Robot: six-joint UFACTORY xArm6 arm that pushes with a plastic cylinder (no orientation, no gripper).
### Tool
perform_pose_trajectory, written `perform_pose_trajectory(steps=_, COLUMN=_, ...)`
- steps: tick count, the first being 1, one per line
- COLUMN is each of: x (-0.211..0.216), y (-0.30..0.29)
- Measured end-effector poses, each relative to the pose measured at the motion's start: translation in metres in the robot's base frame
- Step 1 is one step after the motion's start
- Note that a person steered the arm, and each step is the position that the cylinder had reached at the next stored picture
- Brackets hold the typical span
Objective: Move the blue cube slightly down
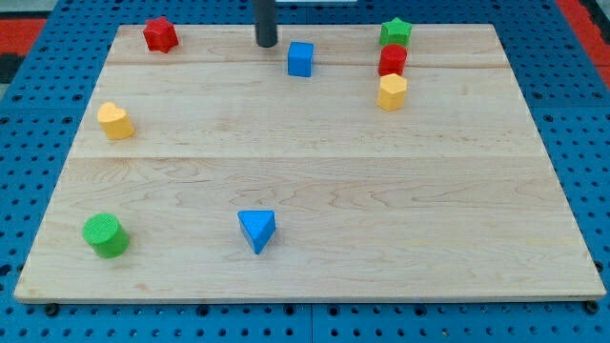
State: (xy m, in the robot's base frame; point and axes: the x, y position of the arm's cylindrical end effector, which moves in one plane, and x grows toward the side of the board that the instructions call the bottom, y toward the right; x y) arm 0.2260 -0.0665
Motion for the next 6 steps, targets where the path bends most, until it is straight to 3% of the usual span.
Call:
perform_pose_trajectory(steps=1, x=0.0, y=0.044)
perform_pose_trajectory(steps=3, x=0.065, y=0.054)
perform_pose_trajectory(steps=6, x=0.114, y=0.094)
